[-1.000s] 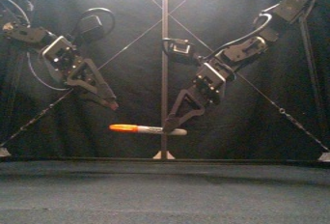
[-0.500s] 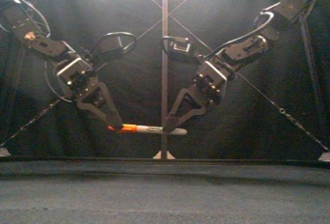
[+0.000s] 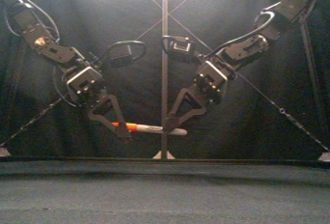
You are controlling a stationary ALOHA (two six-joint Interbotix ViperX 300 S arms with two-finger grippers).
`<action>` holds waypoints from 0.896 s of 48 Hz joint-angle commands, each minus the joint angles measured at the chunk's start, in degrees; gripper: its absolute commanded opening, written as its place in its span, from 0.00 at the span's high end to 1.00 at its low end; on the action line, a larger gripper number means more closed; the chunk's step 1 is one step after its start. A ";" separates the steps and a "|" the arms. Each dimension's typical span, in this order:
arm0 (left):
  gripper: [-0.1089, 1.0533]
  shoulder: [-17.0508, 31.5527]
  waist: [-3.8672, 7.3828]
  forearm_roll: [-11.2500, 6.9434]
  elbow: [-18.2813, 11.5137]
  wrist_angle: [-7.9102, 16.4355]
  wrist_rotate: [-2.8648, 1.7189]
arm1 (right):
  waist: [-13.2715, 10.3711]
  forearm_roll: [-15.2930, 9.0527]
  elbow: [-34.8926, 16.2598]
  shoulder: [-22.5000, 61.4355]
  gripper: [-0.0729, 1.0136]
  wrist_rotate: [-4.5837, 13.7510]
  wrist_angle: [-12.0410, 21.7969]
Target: Uncap the pen
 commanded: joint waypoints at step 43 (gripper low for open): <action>0.54 -17.14 1.67 2.20 12.13 -0.62 -0.18 | -2.55 4.13 19.69 -18.54 0.51 0.18 -8.26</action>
